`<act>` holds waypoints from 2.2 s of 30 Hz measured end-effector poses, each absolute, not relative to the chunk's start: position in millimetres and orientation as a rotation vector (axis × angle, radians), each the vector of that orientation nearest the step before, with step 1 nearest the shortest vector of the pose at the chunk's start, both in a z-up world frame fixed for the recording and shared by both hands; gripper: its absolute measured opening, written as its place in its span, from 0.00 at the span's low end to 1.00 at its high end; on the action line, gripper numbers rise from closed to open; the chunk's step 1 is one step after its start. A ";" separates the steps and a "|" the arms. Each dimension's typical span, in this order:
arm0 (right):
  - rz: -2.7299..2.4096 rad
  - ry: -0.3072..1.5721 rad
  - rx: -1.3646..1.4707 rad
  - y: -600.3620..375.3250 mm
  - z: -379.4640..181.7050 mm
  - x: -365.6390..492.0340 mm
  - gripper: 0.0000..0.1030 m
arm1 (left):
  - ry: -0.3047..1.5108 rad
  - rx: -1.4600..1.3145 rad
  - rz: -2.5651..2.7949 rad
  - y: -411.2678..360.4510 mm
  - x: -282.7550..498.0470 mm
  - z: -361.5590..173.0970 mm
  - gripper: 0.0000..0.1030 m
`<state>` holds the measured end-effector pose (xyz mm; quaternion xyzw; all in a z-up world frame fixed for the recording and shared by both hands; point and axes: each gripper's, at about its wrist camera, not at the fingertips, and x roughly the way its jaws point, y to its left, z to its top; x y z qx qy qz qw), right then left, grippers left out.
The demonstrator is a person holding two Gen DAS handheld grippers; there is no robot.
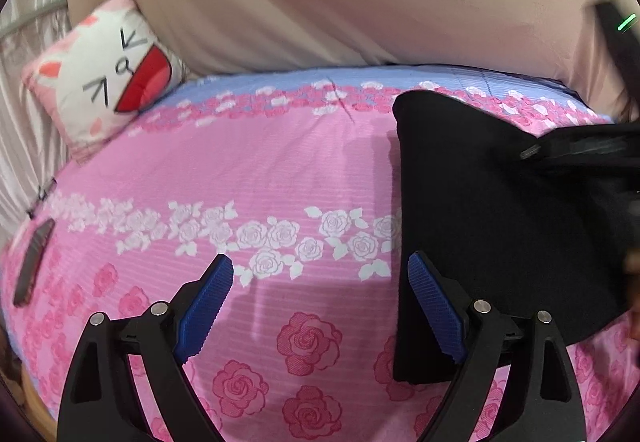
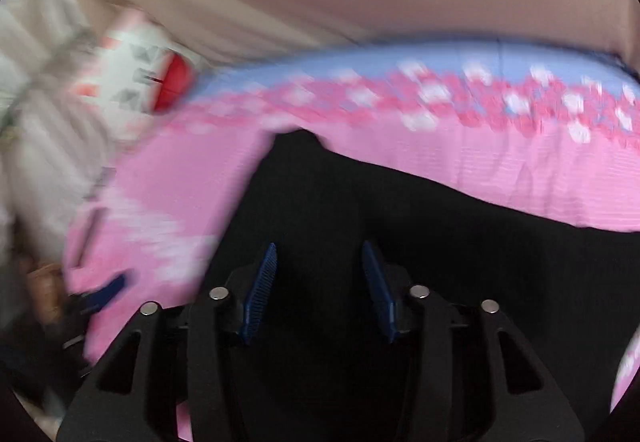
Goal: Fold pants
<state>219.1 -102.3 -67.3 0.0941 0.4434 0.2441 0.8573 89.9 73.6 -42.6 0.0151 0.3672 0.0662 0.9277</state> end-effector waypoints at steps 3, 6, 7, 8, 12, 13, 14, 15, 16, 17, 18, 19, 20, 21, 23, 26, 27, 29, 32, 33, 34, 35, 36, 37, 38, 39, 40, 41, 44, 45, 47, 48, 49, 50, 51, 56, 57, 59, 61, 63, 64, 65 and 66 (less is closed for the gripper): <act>0.526 0.865 0.240 -102.2 -37.8 209.0 0.46 | 0.795 -0.034 0.135 85.6 94.5 -48.7 0.84; 0.587 0.849 0.174 -73.7 -25.9 209.1 0.51 | 0.849 -0.100 0.117 95.4 101.4 -56.5 0.84; 0.604 0.875 0.149 -61.6 -33.8 217.0 0.56 | 0.859 -0.122 0.110 98.0 102.6 -58.4 0.84; 0.601 0.899 0.121 -52.4 -42.6 223.5 0.60 | 0.864 -0.134 0.109 99.4 102.8 -59.5 0.84; 0.537 0.915 0.068 -32.8 -53.4 238.0 0.66 | 0.859 -0.150 0.122 101.9 100.6 -59.6 0.84; 0.562 0.888 0.076 -28.2 -44.4 234.9 0.65 | 0.858 -0.157 0.119 103.2 100.0 -59.7 0.84; 0.610 0.857 0.082 -21.5 -35.2 231.5 0.65 | 0.861 -0.165 0.118 104.5 100.0 -60.4 0.84; 0.630 0.846 0.065 -12.5 -33.2 231.6 0.64 | 0.868 -0.173 0.119 106.0 100.6 -61.6 0.84; 0.629 0.846 0.027 -1.8 -35.3 234.2 0.65 | 0.876 -0.175 0.118 106.6 101.8 -62.7 0.84; 0.601 0.864 -0.043 12.5 -47.3 243.3 0.67 | 0.884 -0.174 0.118 106.3 102.9 -63.6 0.84; 0.558 0.931 -0.110 24.2 -70.3 257.9 0.69 | 0.884 -0.169 0.120 105.6 102.9 -63.7 0.84; 0.553 0.936 -0.110 24.1 -74.6 261.2 0.71 | 0.879 -0.167 0.121 105.3 102.0 -63.2 0.84; 0.545 0.896 -0.093 24.1 -60.8 260.3 0.70 | 0.875 -0.163 0.129 104.9 101.6 -62.3 0.84; 0.543 0.872 -0.080 22.9 -50.3 257.6 0.69 | 0.872 -0.164 0.137 105.0 100.5 -62.1 0.84; 0.582 0.814 -0.022 15.6 -30.9 246.4 0.69 | 0.876 -0.173 0.137 106.7 100.6 -62.8 0.84; 0.597 0.744 -0.039 7.4 -33.5 230.6 0.93 | 0.884 -0.172 0.138 106.8 101.4 -63.5 0.84; 0.549 0.772 -0.112 12.4 -49.7 236.9 0.95 | 0.886 -0.165 0.140 105.7 101.8 -63.6 0.84; 0.505 0.932 -0.091 9.7 -77.2 258.8 0.88 | 0.885 -0.150 0.137 103.6 102.5 -63.4 0.84; 0.549 0.781 0.048 -24.0 -33.2 242.6 0.86 | 0.872 -0.131 0.164 102.3 101.0 -60.8 0.84; 0.548 0.753 0.053 -33.0 -23.2 234.8 0.86 | 0.869 -0.126 0.172 102.0 100.3 -60.3 0.84; 0.545 0.728 0.058 -43.5 -15.7 225.7 0.86 | 0.867 -0.122 0.174 102.2 100.4 -59.9 0.84; 0.525 0.710 0.061 -59.8 -10.9 214.8 0.87 | 0.865 -0.115 0.177 101.5 100.4 -59.4 0.84; 0.506 0.709 0.058 -71.6 -9.7 205.4 0.88 | 0.861 -0.103 0.184 99.9 100.3 -58.6 0.84; 0.489 0.715 0.056 -85.4 -12.2 196.1 0.88 | 0.857 -0.091 0.190 98.0 100.0 -57.6 0.84; 0.470 0.720 0.062 -101.0 -17.2 186.8 0.88 | 0.850 -0.076 0.195 95.7 99.3 -56.5 0.84; 0.447 0.728 0.064 -115.9 -22.9 177.9 0.88 | 0.845 -0.063 0.199 93.8 98.6 -55.5 0.84; 0.426 0.740 0.061 -129.8 -29.0 171.7 0.88 | 0.841 -0.049 0.204 91.7 98.4 -54.6 0.84; 0.387 0.757 0.049 -145.4 -37.6 166.7 0.88 | 0.837 -0.034 0.210 89.6 98.3 -53.6 0.84; 0.360 0.773 0.072 -182.9 -60.9 162.9 0.81 | 0.814 0.014 0.222 81.0 96.2 -49.4 0.84; 0.356 0.769 0.078 -186.7 -58.7 158.8 0.75 | 0.806 0.023 0.225 79.4 95.5 -47.9 0.84; 0.332 0.752 0.091 -194.4 -44.6 148.4 0.76 | 0.794 0.061 0.243 74.1 93.4 -44.3 0.84; 0.336 0.719 0.102 -196.2 -36.3 141.2 0.77 | 0.791 0.075 0.245 72.5 92.1 -42.9 0.84; 0.346 0.692 0.109 -198.8 -29.8 133.4 0.78 | 0.787 0.086 0.248 69.8 90.9 -40.9 0.84; 0.337 0.673 0.106 -203.5 -27.2 127.7 0.81 | 0.780 0.090 0.245 67.2 88.7 -37.6 0.84; 0.308 0.674 0.085 -208.2 -30.7 127.1 0.85 | 0.774 0.088 0.238 65.1 86.2 -34.8 0.84; 0.246 0.787 0.253 -268.1 -69.5 134.7 0.85 | 0.739 0.128 0.205 40.6 79.8 -21.8 0.84; 0.232 0.752 0.283 -281.5 -61.5 122.0 0.85 | 0.731 0.146 0.199 35.6 78.4 -20.2 0.84; 0.220 0.679 0.312 -302.2 -49.0 97.7 0.85 | 0.723 0.176 0.187 24.8 76.3 -17.6 0.84; 0.211 0.659 0.321 -317.8 -44.0 79.6 0.86 | 0.721 0.177 0.174 17.5 75.7 -16.1 0.84; 0.213 0.690 0.327 -330.3 -47.5 66.1 0.93 | 0.728 0.168 0.153 10.5 76.2 -16.1 0.84; 0.237 0.718 0.342 -335.6 -53.1 59.9 0.94 | 0.737 0.159 0.138 6.8 77.0 -17.0 0.84; 0.258 0.727 0.362 -337.5 -56.9 56.6 0.94 | 0.753 0.145 0.116 3.2 78.3 -18.6 0.84; 0.289 0.733 0.396 -340.7 -61.5 53.2 0.94 | 0.767 0.130 0.093 1.2 79.6 -20.0 0.84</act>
